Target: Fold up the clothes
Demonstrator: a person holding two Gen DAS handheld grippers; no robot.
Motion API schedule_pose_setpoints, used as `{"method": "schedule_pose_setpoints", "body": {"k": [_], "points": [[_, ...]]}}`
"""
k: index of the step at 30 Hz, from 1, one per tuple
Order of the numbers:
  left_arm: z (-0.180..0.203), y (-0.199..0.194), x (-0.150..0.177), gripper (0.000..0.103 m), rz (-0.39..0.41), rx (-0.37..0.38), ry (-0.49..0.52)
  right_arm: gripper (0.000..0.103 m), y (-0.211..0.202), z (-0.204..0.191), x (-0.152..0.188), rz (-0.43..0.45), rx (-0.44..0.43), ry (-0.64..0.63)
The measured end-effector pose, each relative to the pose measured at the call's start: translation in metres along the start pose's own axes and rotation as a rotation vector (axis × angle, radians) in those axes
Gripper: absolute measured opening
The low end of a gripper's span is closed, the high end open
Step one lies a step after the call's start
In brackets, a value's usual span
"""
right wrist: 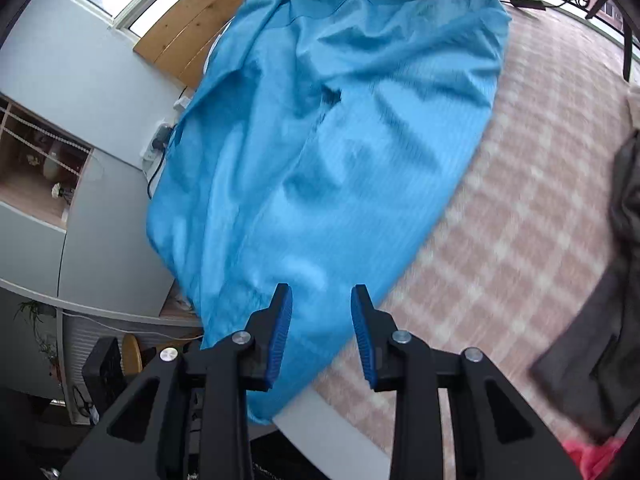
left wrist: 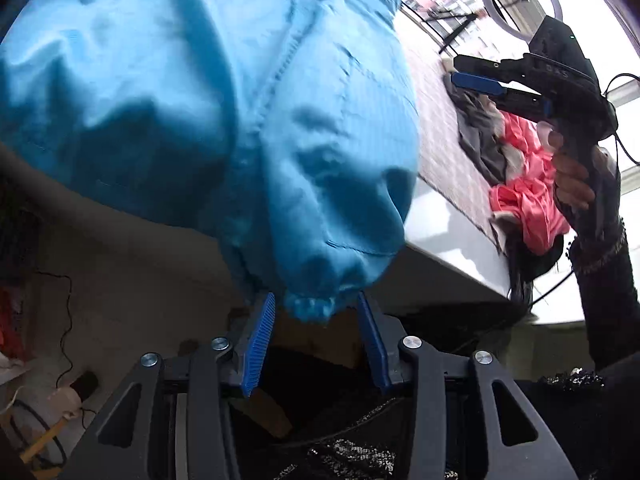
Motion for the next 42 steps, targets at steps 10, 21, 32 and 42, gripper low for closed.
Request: {"method": "schedule_pose_setpoints", "body": {"k": [10, 21, 32, 42], "points": [[-0.004, 0.021, -0.002, 0.048, -0.032, 0.019, 0.065, 0.035, 0.036, -0.023, 0.047, 0.005, 0.095, 0.083], [-0.009, -0.006, -0.006, 0.008, -0.06, 0.028, 0.162, 0.014, 0.06, -0.018, 0.033, -0.03, 0.214, 0.094], [-0.057, -0.024, -0.003, 0.021, -0.149, -0.196, 0.303, 0.014, 0.044, -0.021, 0.046, 0.004, 0.289, 0.1], [-0.029, -0.092, -0.042, 0.036, 0.082, -0.121, 0.411, 0.015, -0.024, -0.058, 0.019, 0.175, 0.225, 0.132]]}}
Point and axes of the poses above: each gripper's, at about its wrist camera, not at the fingertips, and y roughly the way its jaws point, z to its right, x to its underside, the point moved 7 cm from there along y, roughly the way its jaws point, and after that the axes turned 14 degrees about -y, right-handed, at the moved point
